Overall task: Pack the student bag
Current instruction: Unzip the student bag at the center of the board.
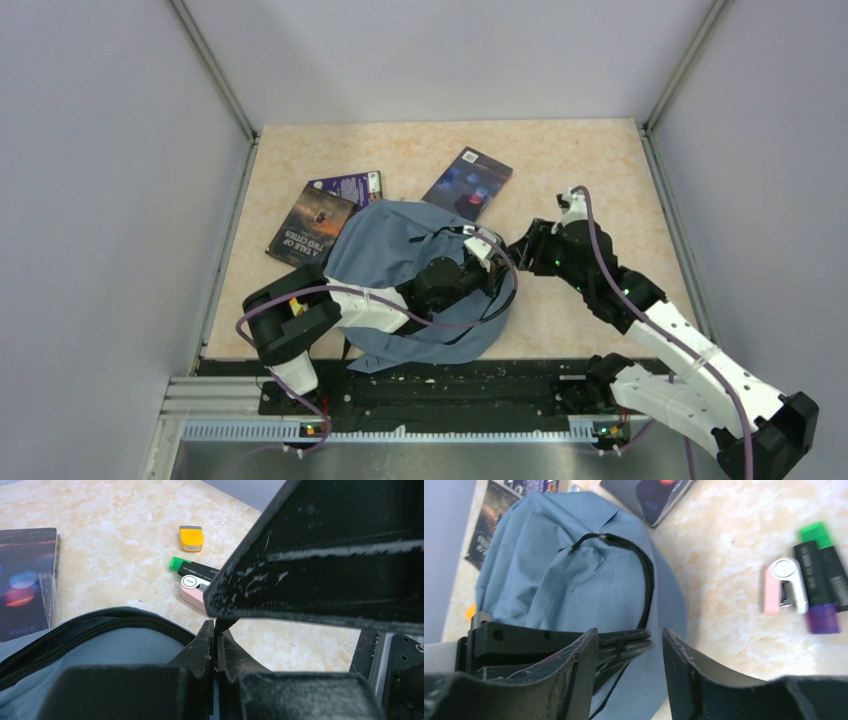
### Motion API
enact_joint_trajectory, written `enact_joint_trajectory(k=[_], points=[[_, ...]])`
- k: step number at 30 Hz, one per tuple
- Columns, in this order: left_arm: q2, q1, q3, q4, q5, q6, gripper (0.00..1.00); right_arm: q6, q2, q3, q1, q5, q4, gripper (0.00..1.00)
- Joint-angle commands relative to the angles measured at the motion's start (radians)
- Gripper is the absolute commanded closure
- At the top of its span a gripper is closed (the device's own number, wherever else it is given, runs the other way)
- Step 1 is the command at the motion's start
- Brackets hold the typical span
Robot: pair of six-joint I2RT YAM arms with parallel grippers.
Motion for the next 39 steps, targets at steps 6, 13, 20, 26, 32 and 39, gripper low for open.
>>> enact_joint_trajectory(k=[6, 13, 20, 26, 32, 39], points=[[-0.027, 0.002, -0.035, 0.095, 0.003, -0.031, 1.00, -0.018, -0.048, 0.089, 0.007, 0.226, -0.131, 0.22], [-0.081, 0.003, -0.139, 0.105, 0.078, -0.043, 1.00, -0.015, -0.033, 0.053, -0.025, 0.146, -0.090, 0.15], [-0.107, 0.003, -0.178, 0.104, 0.083, -0.039, 1.00, -0.032, 0.119, 0.044, -0.051, -0.059, 0.012, 0.20], [-0.108, 0.002, -0.177, 0.107, 0.093, -0.041, 1.00, -0.039, 0.210, 0.040, -0.051, -0.125, 0.044, 0.26], [-0.111, 0.002, -0.178, 0.111, 0.093, -0.041, 1.00, -0.031, 0.260, 0.014, -0.051, -0.146, 0.059, 0.36], [-0.108, 0.002, -0.179, 0.113, 0.104, -0.042, 1.00, -0.013, 0.296, -0.022, -0.051, -0.207, 0.120, 0.54]])
